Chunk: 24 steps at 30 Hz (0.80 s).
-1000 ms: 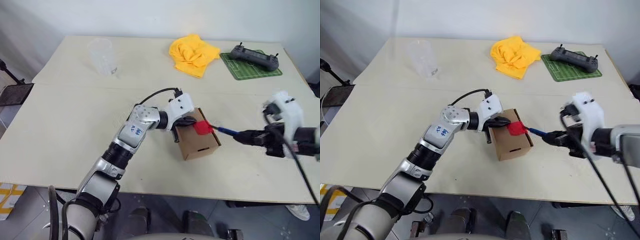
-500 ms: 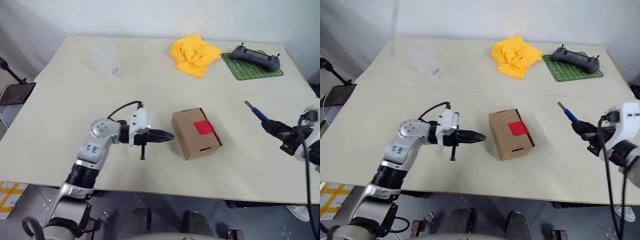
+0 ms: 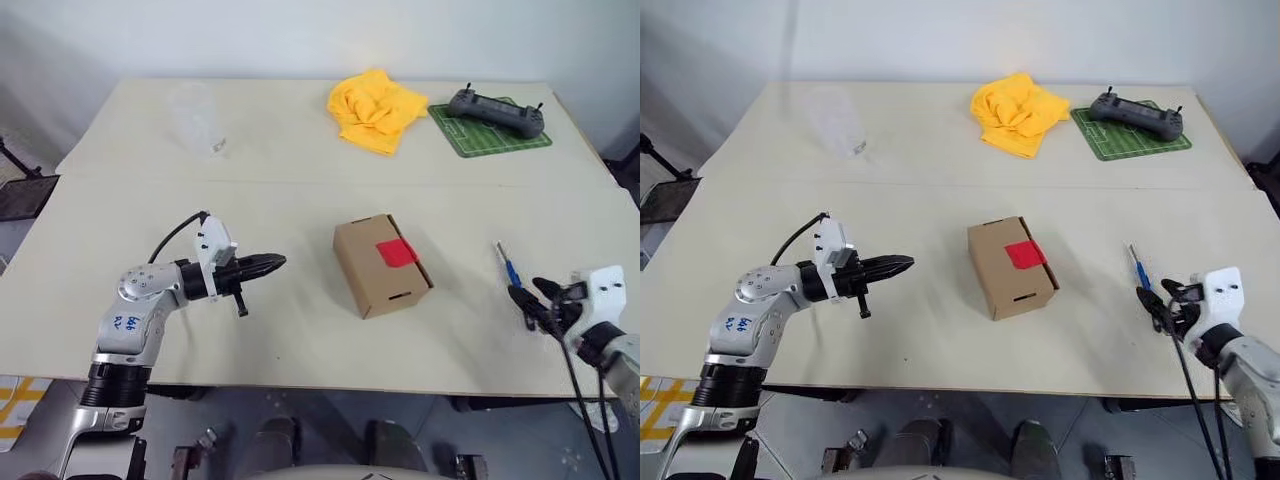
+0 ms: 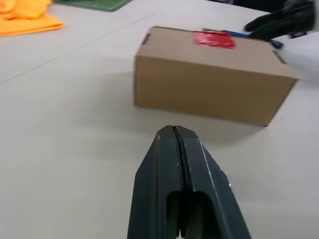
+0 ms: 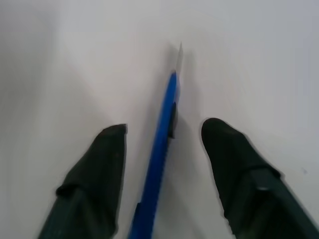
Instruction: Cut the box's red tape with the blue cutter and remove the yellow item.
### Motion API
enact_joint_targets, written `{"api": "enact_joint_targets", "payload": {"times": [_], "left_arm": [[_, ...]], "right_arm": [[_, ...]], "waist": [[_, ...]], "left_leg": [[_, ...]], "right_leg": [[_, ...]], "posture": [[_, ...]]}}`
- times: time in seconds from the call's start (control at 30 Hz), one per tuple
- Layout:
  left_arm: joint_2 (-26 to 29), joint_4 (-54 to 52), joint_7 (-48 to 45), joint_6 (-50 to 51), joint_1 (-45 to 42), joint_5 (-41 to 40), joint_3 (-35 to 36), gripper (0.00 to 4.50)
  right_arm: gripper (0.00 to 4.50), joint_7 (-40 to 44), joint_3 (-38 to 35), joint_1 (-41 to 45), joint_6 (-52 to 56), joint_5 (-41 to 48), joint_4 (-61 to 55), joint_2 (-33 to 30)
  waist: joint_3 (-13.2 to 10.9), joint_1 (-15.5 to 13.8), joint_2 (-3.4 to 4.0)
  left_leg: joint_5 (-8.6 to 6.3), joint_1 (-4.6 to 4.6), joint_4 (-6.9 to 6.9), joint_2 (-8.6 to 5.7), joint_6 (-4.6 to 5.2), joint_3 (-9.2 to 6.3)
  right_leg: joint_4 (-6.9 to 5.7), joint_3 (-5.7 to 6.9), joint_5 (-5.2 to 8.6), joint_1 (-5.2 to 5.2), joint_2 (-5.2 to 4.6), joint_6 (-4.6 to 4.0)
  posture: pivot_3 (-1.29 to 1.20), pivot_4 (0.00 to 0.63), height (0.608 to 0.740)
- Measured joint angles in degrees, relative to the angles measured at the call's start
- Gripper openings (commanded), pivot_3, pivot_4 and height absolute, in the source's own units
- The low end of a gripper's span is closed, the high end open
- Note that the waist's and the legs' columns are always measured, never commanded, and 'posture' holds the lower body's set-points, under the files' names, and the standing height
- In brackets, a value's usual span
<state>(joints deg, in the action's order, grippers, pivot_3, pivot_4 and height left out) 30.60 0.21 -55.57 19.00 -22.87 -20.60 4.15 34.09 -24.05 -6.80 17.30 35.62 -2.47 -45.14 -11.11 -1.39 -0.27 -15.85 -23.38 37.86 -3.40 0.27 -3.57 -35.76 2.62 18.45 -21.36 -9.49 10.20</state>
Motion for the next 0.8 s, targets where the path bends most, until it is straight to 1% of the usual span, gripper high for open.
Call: {"api": "enact_joint_targets", "payload": {"times": [0.03, 0.13, 0.17, 0.23, 0.33, 0.43, 0.5, 0.53, 0.6, 0.67, 0.73, 0.8], "left_arm": [[0.38, -0.12, 0.58, 0.53, -0.01, 0.00, 0.16, 0.00], [2.26, -0.15, 1.95, 3.38, -0.60, -0.25, 1.40, 0.00], [2.24, -0.14, 2.73, 4.78, -1.53, -0.57, 1.69, 0.00], [1.64, -0.27, 4.93, 9.84, -3.94, -2.23, 1.93, 0.00], [-0.19, -0.27, 6.66, 13.10, -5.79, -2.41, -0.10, 0.00], [-2.26, 1.42, 7.42, 12.60, -5.95, -0.48, -3.89, 0.00], [-4.48, 3.14, 7.95, 11.55, -7.27, 1.57, -7.32, 0.00], [-5.37, 3.43, 8.08, 11.41, -8.07, 2.48, -9.13, 0.00], [-6.62, 3.96, 8.66, 11.42, -9.42, 3.09, -10.41, 0.00], [-7.02, 4.14, 8.81, 11.43, -10.17, 3.30, -10.82, 0.00], [-7.39, 4.14, 8.78, 11.48, -10.23, 3.53, -11.58, 0.00], [-8.45, 4.08, 8.95, 12.18, -10.18, 3.62, -12.38, 0.00]], "right_arm": [[3.81, 3.16, -2.07, -1.30, 0.11, 1.34, -1.24, -1.01], [3.81, 10.28, -8.18, -3.29, 3.61, 6.35, -6.46, -5.81], [3.64, 11.24, -9.37, -2.61, 5.16, 7.88, -7.88, -6.87], [3.12, 11.37, -8.42, 1.97, 7.46, 8.98, -9.82, -7.33], [2.01, 10.40, 0.40, 9.16, 8.93, 5.79, -10.84, -7.12], [0.94, 8.26, 11.87, 17.92, 4.80, -4.45, -5.84, -1.53], [0.23, 6.25, 19.32, 23.01, -0.30, -12.95, 0.34, 2.78], [0.03, 5.47, 22.07, 24.79, -2.33, -15.91, 2.79, 5.12], [0.03, 4.59, 25.02, 26.46, -4.75, -19.22, 5.05, 8.11], [0.03, 4.92, 26.29, 26.87, -4.51, -20.55, 5.01, 8.60], [0.03, 6.17, 27.20, 26.74, -2.43, -20.75, 3.98, 8.60], [0.03, 7.40, 28.75, 25.63, 1.84, -20.32, 0.32, 8.97]], "waist": [[-0.01, -0.13, 0.03], [-0.02, -0.03, 0.04], [-0.02, 0.06, 0.02], [0.03, 0.31, -0.09], [0.04, 0.56, -0.10], [0.03, 0.60, -0.10], [0.03, 0.61, -0.11], [0.02, 0.43, -0.11], [0.01, 0.18, -0.10], [0.01, 0.11, -0.10], [0.01, 0.15, -0.10], [0.01, 0.17, -0.10]], "left_leg": [[0.00, 0.00, -0.01, 0.00, 0.00, 0.00], [-0.01, 0.05, -0.01, 0.04, 0.00, 0.03], [-0.01, 0.11, -0.01, 0.07, -0.01, 0.03], [-0.03, 0.24, 0.01, 0.14, -0.05, 0.03], [-0.04, 0.23, 0.00, 0.12, -0.08, 0.05], [-0.04, 0.14, -0.04, 0.09, -0.11, 0.10], [-0.03, 0.09, -0.03, 0.07, -0.13, 0.15], [-0.02, 0.03, -0.02, 0.07, -0.14, 0.14], [-0.01, 0.02, -0.05, 0.08, -0.15, 0.11], [-0.03, 0.02, -0.05, 0.07, -0.15, 0.11], [-0.04, 0.03, -0.06, 0.06, -0.15, 0.11], [-0.04, 0.03, -0.08, 0.08, -0.15, 0.10]], "right_leg": [[0.02, 0.00, 0.00, 0.00, 0.00, 0.00], [0.06, -0.01, 0.00, 0.07, 0.00, 0.00], [0.11, 0.00, 0.00, 0.15, 0.05, 0.00], [0.13, 0.01, 0.00, 0.24, 0.10, -0.01], [0.10, -0.01, 0.01, 0.15, 0.09, -0.03], [-0.06, -0.02, 0.03, -0.03, 0.08, -0.06], [-0.10, -0.05, 0.03, -0.10, 0.07, -0.06], [-0.10, -0.05, 0.03, -0.15, 0.07, -0.06], [-0.11, -0.03, 0.03, -0.17, 0.07, -0.06], [-0.09, -0.02, 0.03, -0.16, 0.07, -0.06], [-0.08, -0.02, 0.03, -0.14, 0.07, -0.06], [-0.06, -0.01, 0.03, -0.15, 0.08, -0.06]], "posture": [[0.00, 0.150, 0.740], [0.00, 0.150, 0.740], [0.00, 0.150, 0.740], [0.00, 0.150, 0.740], [0.00, 0.150, 0.740], [0.00, 0.150, 0.740], [0.00, 0.150, 0.740], [0.00, 0.150, 0.740], [0.00, 0.150, 0.740], [0.00, 0.150, 0.740], [0.00, 0.150, 0.740], [0.00, 0.150, 0.740]]}}
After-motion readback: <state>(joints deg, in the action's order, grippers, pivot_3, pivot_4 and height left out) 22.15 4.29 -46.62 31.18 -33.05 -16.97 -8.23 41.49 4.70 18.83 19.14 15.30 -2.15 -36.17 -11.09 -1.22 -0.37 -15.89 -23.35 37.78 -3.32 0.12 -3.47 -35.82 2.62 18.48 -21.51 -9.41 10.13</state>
